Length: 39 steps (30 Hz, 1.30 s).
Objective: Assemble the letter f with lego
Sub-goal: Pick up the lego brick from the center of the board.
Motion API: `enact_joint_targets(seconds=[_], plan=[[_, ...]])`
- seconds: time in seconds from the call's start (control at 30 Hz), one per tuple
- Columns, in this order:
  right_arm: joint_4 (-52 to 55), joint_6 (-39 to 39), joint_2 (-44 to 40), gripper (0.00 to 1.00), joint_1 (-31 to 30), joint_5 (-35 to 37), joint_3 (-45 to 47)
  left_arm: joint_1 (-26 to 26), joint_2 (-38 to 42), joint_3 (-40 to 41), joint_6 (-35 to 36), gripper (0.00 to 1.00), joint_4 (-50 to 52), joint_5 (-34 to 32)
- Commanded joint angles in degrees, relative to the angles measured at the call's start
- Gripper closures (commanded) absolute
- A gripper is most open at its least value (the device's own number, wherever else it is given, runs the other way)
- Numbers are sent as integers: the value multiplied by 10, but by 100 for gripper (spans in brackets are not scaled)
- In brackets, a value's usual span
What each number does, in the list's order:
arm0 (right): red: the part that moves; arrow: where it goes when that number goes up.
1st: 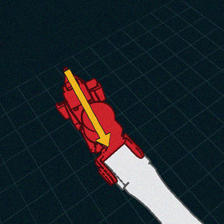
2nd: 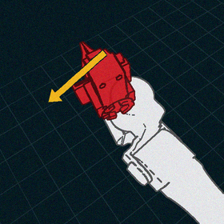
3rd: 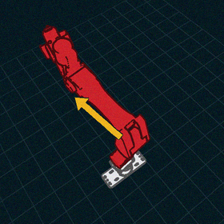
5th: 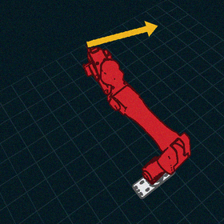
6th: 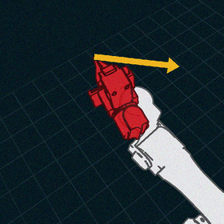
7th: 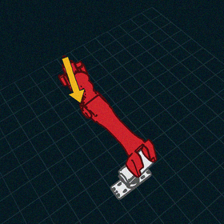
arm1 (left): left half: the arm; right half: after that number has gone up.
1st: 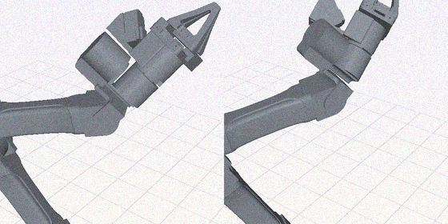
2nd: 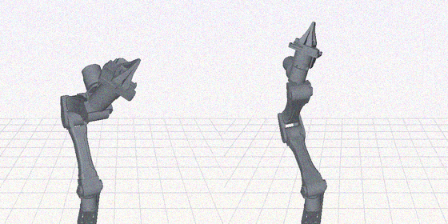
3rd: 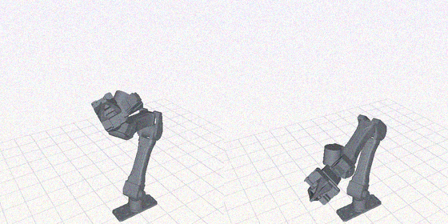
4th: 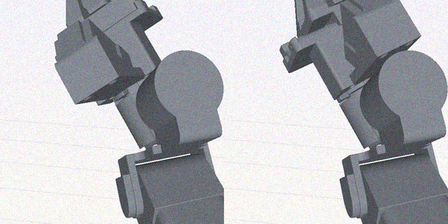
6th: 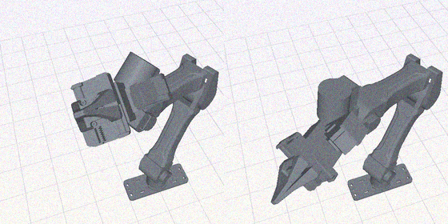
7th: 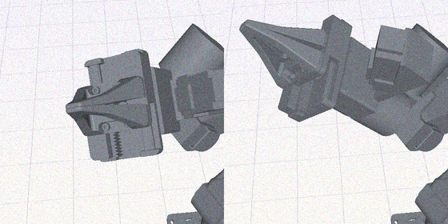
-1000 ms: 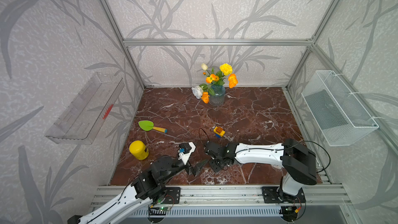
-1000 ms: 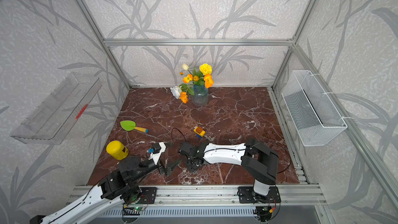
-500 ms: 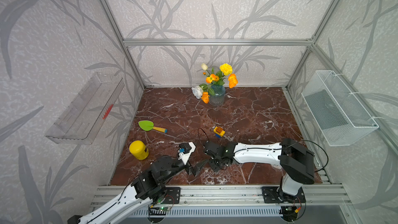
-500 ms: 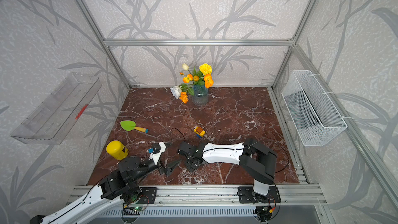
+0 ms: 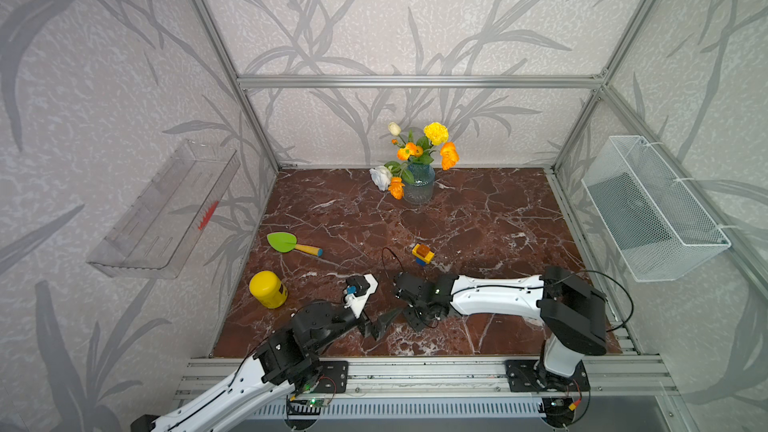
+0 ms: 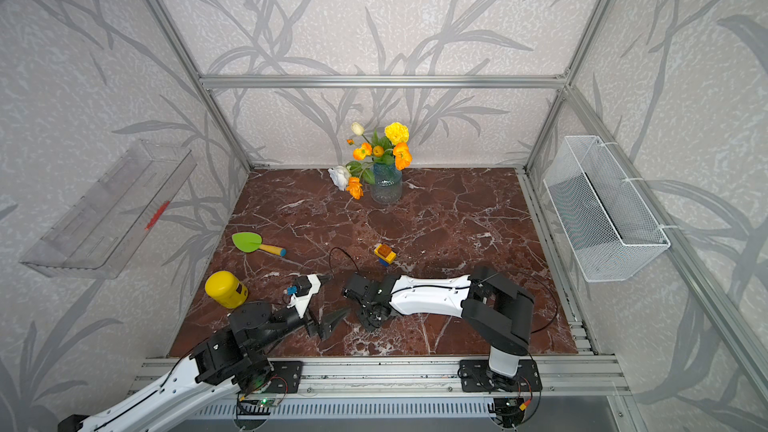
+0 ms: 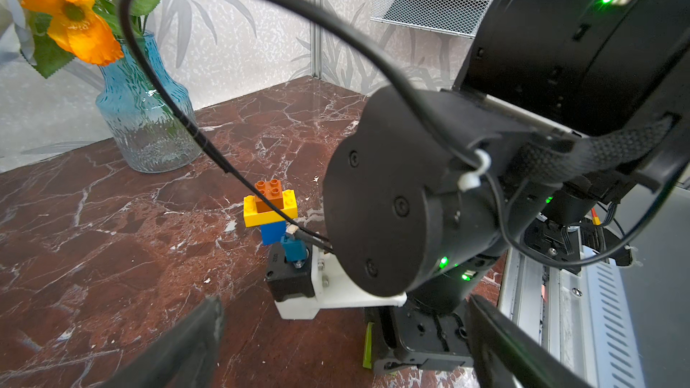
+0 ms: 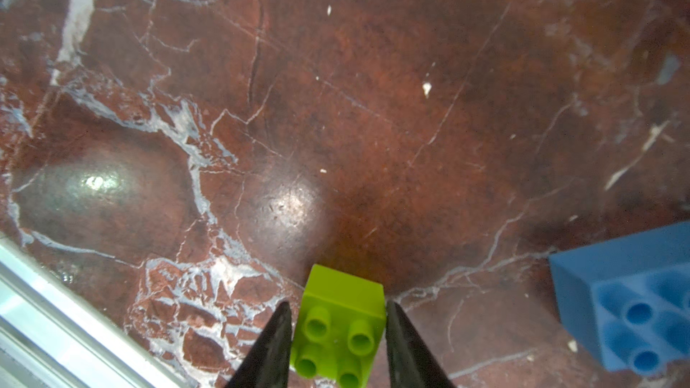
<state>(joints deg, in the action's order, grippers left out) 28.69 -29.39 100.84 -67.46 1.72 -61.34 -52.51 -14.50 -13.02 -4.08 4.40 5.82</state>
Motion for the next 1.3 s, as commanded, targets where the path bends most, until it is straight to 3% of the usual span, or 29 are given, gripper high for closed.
enact_joint_targets(seconds=[0.0, 0.3, 0.67, 0.97, 1.27], plan=[[18, -4, 5, 57, -4, 7, -3, 0, 1, 3, -1, 1, 0, -4], [26, -6, 12, 56, -3, 9, -6, 0, 0, 3, -1, 1, 0, -4], [21, -6, -7, 67, 7, 13, 8, 0, 0, 3, -1, 0, 0, -5], [37, 50, -82, 70, 65, 7, 8, 0, -2, 2, -2, 1, 0, -6], [92, 153, -108, 71, 152, 7, -59, 0, -18, -1, -7, 1, -1, -19]])
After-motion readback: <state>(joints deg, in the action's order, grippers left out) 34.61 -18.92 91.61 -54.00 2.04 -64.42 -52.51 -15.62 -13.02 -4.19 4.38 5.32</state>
